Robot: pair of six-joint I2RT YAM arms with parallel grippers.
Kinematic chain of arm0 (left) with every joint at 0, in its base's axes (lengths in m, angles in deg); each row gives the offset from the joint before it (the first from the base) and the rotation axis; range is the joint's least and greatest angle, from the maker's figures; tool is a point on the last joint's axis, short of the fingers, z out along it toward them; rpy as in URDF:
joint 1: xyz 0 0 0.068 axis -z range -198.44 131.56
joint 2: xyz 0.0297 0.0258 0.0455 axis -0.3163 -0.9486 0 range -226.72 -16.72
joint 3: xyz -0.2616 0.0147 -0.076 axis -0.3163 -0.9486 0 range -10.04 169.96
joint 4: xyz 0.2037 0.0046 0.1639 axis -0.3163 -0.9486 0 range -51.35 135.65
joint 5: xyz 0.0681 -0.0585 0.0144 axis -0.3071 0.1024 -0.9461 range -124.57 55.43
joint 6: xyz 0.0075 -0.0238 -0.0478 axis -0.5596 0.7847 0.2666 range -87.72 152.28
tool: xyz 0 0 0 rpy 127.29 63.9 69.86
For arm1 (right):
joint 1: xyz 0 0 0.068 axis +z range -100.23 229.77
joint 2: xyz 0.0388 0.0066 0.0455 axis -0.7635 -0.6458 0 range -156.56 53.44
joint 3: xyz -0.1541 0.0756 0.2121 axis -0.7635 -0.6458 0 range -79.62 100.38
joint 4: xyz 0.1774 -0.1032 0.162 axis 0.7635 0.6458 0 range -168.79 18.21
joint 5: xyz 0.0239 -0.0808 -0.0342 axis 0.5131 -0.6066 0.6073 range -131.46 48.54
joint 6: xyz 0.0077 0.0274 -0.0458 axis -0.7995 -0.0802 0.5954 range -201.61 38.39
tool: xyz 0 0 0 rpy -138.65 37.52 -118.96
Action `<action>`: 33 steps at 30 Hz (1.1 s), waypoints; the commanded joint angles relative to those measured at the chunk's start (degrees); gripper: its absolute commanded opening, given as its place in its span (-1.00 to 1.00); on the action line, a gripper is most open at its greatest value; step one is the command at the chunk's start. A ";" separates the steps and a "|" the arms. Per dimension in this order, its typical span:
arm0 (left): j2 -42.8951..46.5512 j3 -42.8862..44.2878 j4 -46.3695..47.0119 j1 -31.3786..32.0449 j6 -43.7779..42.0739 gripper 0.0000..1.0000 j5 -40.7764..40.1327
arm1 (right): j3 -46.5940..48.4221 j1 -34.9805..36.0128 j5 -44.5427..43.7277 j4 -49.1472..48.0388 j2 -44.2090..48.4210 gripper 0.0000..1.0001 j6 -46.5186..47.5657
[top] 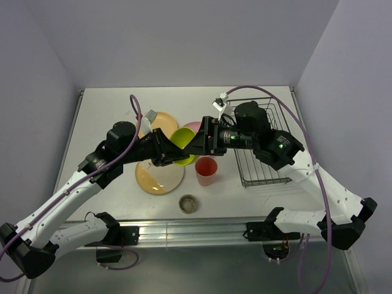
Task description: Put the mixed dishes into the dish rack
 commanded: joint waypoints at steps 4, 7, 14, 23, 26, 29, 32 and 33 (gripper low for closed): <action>0.81 2.07 5.25 0.52 -0.24 -0.99 3.15 | 1.55 0.07 -2.89 -1.08 -0.10 0.47 2.21; 0.64 1.98 5.25 0.44 -0.33 -0.99 3.06 | 1.02 0.07 -2.89 -1.43 0.78 0.14 2.04; 0.02 1.46 6.30 0.52 0.29 -0.79 4.46 | 0.41 0.16 -2.62 -2.04 1.92 -1.00 1.51; 0.11 2.51 5.96 0.44 -0.24 0.81 4.29 | 0.84 0.16 -3.50 -0.38 2.28 -1.00 2.30; 0.37 2.43 5.25 0.52 -0.68 0.97 4.12 | 0.58 0.16 -3.94 -0.11 2.63 -1.00 2.47; 0.99 2.07 4.81 0.44 -0.68 0.98 3.59 | 1.11 0.16 -5.43 1.64 2.80 -1.00 3.09; 1.87 2.07 2.79 0.35 -1.47 0.99 2.18 | 1.90 0.07 -7.54 4.27 2.98 -1.00 4.67; 2.39 1.99 2.35 0.26 -1.64 0.98 1.92 | 1.90 0.16 -7.98 4.89 3.07 -1.00 5.02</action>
